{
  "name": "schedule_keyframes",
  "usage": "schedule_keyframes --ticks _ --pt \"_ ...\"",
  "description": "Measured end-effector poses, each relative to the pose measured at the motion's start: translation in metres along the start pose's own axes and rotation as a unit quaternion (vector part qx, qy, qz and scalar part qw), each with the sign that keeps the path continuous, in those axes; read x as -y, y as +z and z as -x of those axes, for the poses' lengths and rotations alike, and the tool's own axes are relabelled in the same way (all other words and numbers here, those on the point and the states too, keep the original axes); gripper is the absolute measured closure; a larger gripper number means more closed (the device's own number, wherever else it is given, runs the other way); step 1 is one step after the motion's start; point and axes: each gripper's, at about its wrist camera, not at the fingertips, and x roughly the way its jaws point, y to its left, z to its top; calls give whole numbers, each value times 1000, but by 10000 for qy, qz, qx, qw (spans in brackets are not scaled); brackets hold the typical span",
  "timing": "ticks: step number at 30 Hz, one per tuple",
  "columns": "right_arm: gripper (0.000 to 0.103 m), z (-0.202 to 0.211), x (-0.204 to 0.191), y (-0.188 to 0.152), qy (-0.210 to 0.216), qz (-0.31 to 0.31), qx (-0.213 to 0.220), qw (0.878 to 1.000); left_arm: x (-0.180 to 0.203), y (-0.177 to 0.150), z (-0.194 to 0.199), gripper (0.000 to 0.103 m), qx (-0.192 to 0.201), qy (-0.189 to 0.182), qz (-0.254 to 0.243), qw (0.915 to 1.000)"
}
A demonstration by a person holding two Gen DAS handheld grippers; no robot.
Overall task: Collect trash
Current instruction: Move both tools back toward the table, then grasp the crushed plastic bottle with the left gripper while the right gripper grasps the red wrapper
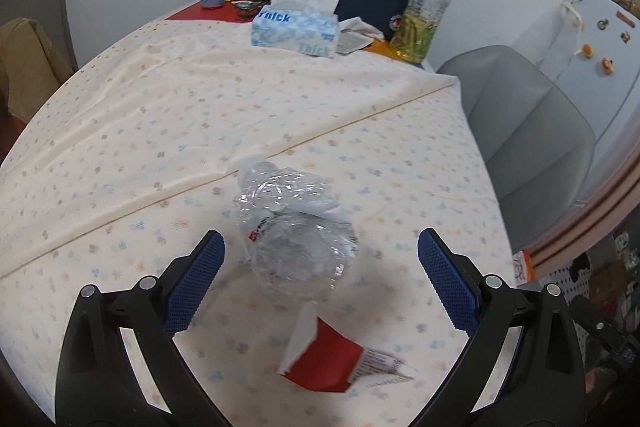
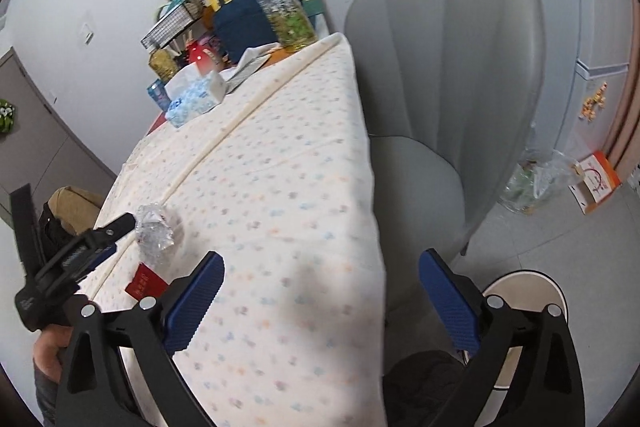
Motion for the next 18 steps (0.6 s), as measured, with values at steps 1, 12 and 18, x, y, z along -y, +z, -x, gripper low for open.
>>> schedule_keyframes --ticks 1,12,18 --pt "8 -1 -3 0 18 4 -2 10000 -1 0 -4 7 -36 27 23 10000" --pt "8 -6 -14 -4 12 117 -52 9999 1 4 -35 7 -186 294 46 9994" --pt "8 -5 -5 -7 -104 19 -64 9999 3 0 -53 23 -370 460 -41 9983"
